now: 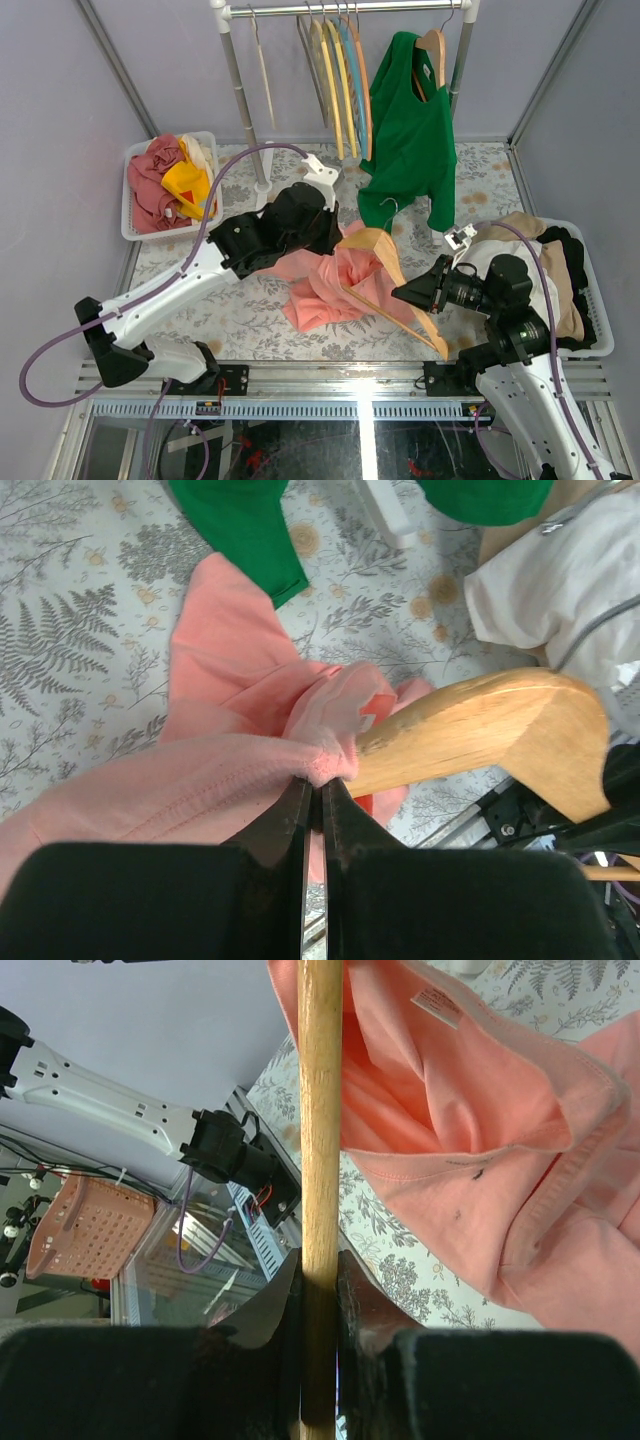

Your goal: Place the t-shirt on the hanger

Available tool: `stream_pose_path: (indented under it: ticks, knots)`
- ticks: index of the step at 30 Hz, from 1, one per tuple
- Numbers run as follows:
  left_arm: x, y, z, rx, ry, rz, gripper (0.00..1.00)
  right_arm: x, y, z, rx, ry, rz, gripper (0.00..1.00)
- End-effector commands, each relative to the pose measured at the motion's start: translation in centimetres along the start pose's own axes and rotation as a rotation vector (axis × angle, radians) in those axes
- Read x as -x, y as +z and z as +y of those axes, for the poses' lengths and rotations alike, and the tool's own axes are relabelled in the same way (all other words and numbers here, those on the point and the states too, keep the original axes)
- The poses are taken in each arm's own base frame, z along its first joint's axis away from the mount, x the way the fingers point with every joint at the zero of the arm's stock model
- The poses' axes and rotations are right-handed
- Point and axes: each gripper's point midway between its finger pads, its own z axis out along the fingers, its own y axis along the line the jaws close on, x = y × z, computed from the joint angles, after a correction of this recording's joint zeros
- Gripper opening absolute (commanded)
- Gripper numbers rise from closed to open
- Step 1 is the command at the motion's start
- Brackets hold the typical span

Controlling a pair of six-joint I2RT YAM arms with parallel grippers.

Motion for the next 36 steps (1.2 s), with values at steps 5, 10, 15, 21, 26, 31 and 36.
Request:
stream_pose_path:
  ticks: [5, 10, 15, 21, 26, 31, 36]
  knots:
    - [4.0, -1.6, -4.3, -0.143, 0.028, -0.106, 0.0, 1.0, 0.0, 2.0, 0.107, -0.07, -0.034, 0.0]
    - [5.2, -1.6, -5.3, -0.172, 0.037, -0.124, 0.0, 1.0, 0.1, 1.8, 0.108, -0.068, -0.033, 0.0]
    - [5.9, -0.9, -6.0, -0.184, 0.044, -0.133, 0.0, 1.0, 0.2, 1.9, 0.114, -0.067, -0.034, 0.0]
    - [6.6, -0.3, -7.3, -0.209, 0.055, -0.137, 0.0, 1.0, 0.1, 1.9, 0.116, -0.072, -0.039, 0.0]
    - [7.4, -1.0, -8.8, -0.242, 0.063, -0.153, 0.0, 1.0, 0.2, 1.7, 0.114, -0.07, -0.048, 0.0]
    - [6.5, -1.3, -9.9, -0.274, 0.074, -0.118, 0.09, 1.6, 0.4, 1.6, 0.118, -0.089, -0.077, 0.0]
    - [4.7, -1.2, -9.7, -0.273, 0.091, -0.065, 0.32, 2.5, 0.7, 1.9, 0.154, -0.117, -0.129, 0.0]
